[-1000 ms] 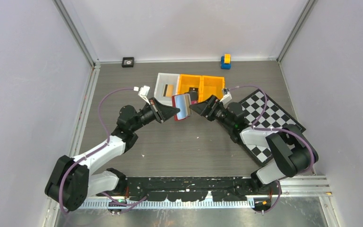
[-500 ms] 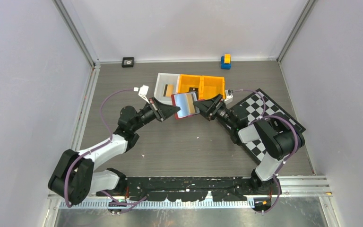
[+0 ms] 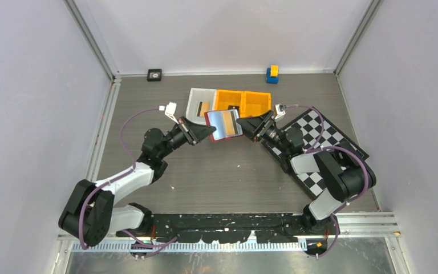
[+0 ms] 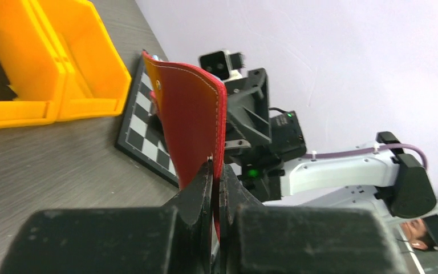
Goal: Take the credit cards out of the card holder
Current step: Remove the credit card from the card holder.
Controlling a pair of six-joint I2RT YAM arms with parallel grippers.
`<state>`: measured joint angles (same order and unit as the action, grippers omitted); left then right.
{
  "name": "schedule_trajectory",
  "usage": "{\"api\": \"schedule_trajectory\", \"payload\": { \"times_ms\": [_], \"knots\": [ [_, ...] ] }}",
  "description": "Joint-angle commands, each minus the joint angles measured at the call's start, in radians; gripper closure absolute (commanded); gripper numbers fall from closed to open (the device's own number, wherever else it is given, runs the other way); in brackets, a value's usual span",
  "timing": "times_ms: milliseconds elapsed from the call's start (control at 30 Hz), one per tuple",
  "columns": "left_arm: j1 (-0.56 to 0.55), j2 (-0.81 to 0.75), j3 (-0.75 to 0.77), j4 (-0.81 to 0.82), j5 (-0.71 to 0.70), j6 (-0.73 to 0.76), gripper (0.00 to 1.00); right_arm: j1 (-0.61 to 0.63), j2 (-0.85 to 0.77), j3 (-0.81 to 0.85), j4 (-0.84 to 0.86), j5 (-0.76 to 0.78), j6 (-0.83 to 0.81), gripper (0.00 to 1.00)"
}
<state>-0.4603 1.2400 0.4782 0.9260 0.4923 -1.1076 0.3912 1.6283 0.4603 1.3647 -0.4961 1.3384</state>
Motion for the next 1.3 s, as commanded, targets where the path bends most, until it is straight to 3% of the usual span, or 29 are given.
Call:
{"api": "schedule_trajectory", "payload": {
  "times_ms": [0,200,400,800,1033,1200,1267],
  "knots": [
    [0.008,-0.089,0.0,-0.132,-0.098,0.109,1.0,0.005,-0.074,-0.021,0.073,0.015,-0.006,0.19],
    [0.006,-0.13,0.012,-0.247,-0.137,0.184,1.0,0.004,-0.059,-0.023,0.073,0.019,-0.016,0.31],
    [0.005,-0.07,0.042,-0.245,-0.086,0.196,1.0,0.001,-0.088,-0.025,0.054,0.014,-0.05,0.41],
    [-0.003,-0.015,0.055,-0.247,-0.032,0.221,1.0,-0.01,-0.24,0.005,-0.279,0.03,-0.245,0.56],
    [-0.005,0.019,0.068,-0.21,0.006,0.217,1.0,-0.01,-0.203,0.023,-0.309,0.025,-0.252,0.57],
    [-0.005,0.02,0.068,-0.201,0.011,0.215,1.0,-0.01,-0.16,0.041,-0.312,0.016,-0.243,0.38],
    [-0.005,0.013,0.063,-0.197,0.009,0.215,1.0,-0.01,-0.153,0.048,-0.33,0.014,-0.245,0.37]
  ]
}}
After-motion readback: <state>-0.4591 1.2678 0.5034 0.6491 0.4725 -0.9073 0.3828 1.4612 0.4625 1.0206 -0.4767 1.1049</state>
